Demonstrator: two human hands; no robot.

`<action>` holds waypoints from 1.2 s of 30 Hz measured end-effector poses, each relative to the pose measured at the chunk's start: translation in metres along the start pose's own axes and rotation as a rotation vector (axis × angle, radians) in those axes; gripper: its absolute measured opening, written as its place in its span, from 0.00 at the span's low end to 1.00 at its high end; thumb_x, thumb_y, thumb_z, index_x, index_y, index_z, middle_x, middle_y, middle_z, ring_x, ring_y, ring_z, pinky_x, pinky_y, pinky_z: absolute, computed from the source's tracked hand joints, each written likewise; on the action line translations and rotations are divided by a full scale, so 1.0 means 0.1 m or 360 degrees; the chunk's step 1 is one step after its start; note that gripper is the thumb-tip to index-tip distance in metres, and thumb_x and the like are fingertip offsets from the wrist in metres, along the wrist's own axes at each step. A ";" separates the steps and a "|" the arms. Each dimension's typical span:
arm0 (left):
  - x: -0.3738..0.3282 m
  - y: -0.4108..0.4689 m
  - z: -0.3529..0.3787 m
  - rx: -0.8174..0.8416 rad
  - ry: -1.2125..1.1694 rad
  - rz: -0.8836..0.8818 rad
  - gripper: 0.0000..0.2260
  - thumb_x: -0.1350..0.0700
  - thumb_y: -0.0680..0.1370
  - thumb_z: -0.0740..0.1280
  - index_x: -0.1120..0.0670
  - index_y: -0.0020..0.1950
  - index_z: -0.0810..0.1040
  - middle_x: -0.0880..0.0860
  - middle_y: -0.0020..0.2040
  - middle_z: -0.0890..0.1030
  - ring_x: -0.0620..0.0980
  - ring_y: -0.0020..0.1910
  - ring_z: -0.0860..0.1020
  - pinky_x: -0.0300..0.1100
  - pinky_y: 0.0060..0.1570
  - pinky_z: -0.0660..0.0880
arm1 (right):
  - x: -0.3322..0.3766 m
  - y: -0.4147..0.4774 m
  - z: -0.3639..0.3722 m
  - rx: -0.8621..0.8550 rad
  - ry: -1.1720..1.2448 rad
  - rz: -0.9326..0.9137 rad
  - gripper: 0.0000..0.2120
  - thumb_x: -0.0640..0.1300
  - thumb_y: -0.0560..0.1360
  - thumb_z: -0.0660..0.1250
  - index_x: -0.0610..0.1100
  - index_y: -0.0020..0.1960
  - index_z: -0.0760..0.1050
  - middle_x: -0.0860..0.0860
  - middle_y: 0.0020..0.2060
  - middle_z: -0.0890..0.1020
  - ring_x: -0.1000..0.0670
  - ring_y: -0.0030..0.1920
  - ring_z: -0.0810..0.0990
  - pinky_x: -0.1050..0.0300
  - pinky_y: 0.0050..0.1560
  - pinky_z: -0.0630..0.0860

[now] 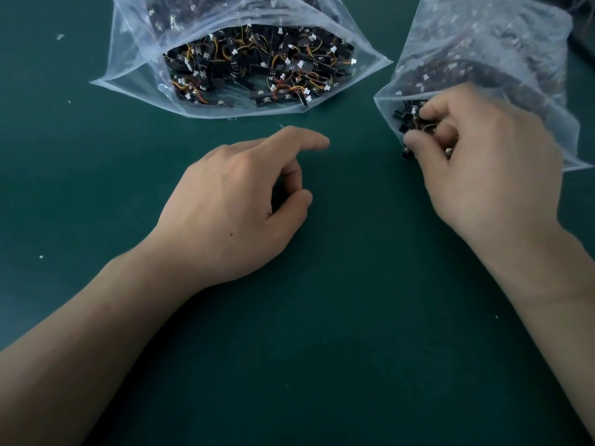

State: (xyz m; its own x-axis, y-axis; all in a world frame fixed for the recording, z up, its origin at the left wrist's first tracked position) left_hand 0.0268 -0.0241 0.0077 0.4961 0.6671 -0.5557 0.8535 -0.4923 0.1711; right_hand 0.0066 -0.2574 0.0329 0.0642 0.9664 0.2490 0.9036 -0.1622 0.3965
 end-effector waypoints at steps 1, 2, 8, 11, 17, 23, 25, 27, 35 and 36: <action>0.00 0.00 0.00 0.0000 0.0004 0.0003 0.22 0.49 0.78 0.66 0.39 0.72 0.73 0.38 0.45 0.79 0.34 0.41 0.74 0.40 0.39 0.71 | -0.01 0.00 0.00 -0.0017 -0.0001 -0.0001 0.11 0.55 0.82 0.68 0.49 0.59 0.78 0.52 0.46 0.81 0.44 0.47 0.80 0.46 0.43 0.78; 0.00 0.00 0.00 0.0000 0.0006 0.0005 0.21 0.49 0.78 0.66 0.40 0.72 0.73 0.38 0.45 0.79 0.34 0.41 0.74 0.39 0.40 0.71 | -0.01 0.00 -0.01 -0.0038 -0.0011 -0.0009 0.13 0.56 0.82 0.67 0.49 0.59 0.78 0.50 0.50 0.81 0.44 0.49 0.80 0.47 0.44 0.77; -0.01 0.00 0.00 -0.0005 0.0012 0.0011 0.19 0.49 0.78 0.66 0.40 0.70 0.75 0.39 0.44 0.78 0.34 0.41 0.74 0.37 0.39 0.69 | -0.02 -0.02 0.03 0.0014 -0.0097 0.0002 0.24 0.63 0.78 0.69 0.46 0.65 0.79 0.48 0.61 0.78 0.41 0.62 0.77 0.42 0.56 0.77; -0.01 0.00 0.00 -0.0016 0.0007 0.0013 0.18 0.48 0.78 0.65 0.40 0.69 0.76 0.39 0.43 0.78 0.35 0.41 0.74 0.36 0.40 0.69 | -0.03 -0.01 0.04 0.0043 -0.0069 -0.0003 0.18 0.54 0.80 0.70 0.45 0.64 0.80 0.46 0.61 0.77 0.39 0.63 0.76 0.41 0.62 0.75; -0.02 0.00 0.00 -0.0013 0.0019 0.0026 0.17 0.48 0.78 0.65 0.40 0.68 0.77 0.38 0.43 0.78 0.34 0.41 0.74 0.36 0.40 0.69 | -0.05 0.02 -0.03 -0.0038 -0.0225 0.0001 0.12 0.42 0.80 0.69 0.48 0.63 0.79 0.46 0.53 0.80 0.40 0.56 0.79 0.47 0.54 0.71; -0.03 -0.01 -0.01 -0.0023 0.0023 0.0042 0.16 0.48 0.79 0.65 0.41 0.67 0.78 0.39 0.43 0.78 0.33 0.41 0.74 0.35 0.40 0.67 | -0.01 0.00 0.02 0.0003 -0.0063 0.0025 0.06 0.48 0.82 0.66 0.49 0.56 0.79 0.52 0.45 0.81 0.46 0.47 0.79 0.51 0.41 0.73; -0.04 0.00 -0.02 -0.0029 0.0022 0.0044 0.15 0.48 0.80 0.65 0.41 0.67 0.78 0.38 0.42 0.78 0.33 0.41 0.74 0.34 0.40 0.67 | 0.01 0.01 0.01 -0.0006 -0.0065 0.0013 0.06 0.50 0.82 0.66 0.48 0.55 0.79 0.52 0.44 0.83 0.46 0.46 0.80 0.51 0.40 0.75; -0.04 0.00 -0.02 -0.0034 0.0020 0.0044 0.15 0.47 0.80 0.64 0.41 0.67 0.78 0.38 0.42 0.77 0.33 0.41 0.74 0.34 0.40 0.66 | 0.00 0.03 0.02 0.0002 -0.0064 0.0013 0.05 0.49 0.82 0.67 0.49 0.54 0.79 0.52 0.45 0.83 0.47 0.46 0.81 0.50 0.41 0.76; -0.03 0.00 -0.02 -0.0033 0.0020 0.0049 0.15 0.46 0.80 0.64 0.41 0.66 0.78 0.38 0.43 0.77 0.34 0.41 0.74 0.36 0.40 0.69 | -0.13 0.08 0.02 0.0015 -0.0110 0.0122 0.06 0.44 0.82 0.65 0.49 0.56 0.80 0.51 0.47 0.79 0.45 0.48 0.79 0.45 0.44 0.77; -0.03 0.00 -0.02 -0.0030 0.0020 0.0050 0.15 0.46 0.80 0.64 0.41 0.66 0.78 0.38 0.43 0.77 0.34 0.41 0.74 0.36 0.41 0.70 | -0.12 0.08 0.01 0.0018 -0.0067 0.0112 0.07 0.44 0.82 0.65 0.49 0.56 0.81 0.52 0.47 0.78 0.46 0.48 0.79 0.45 0.44 0.77</action>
State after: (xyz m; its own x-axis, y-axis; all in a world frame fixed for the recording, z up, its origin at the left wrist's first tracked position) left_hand 0.0252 -0.0253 0.0109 0.5246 0.6585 -0.5396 0.8403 -0.5024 0.2038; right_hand 0.0132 -0.2698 0.0316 0.1455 0.9602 0.2385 0.9009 -0.2283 0.3693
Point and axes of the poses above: each hand's wrist, its own y-axis towards the middle knuckle, its own z-axis out of the palm, x = y × z, the point moved 8 cm from there along y, towards the middle knuckle
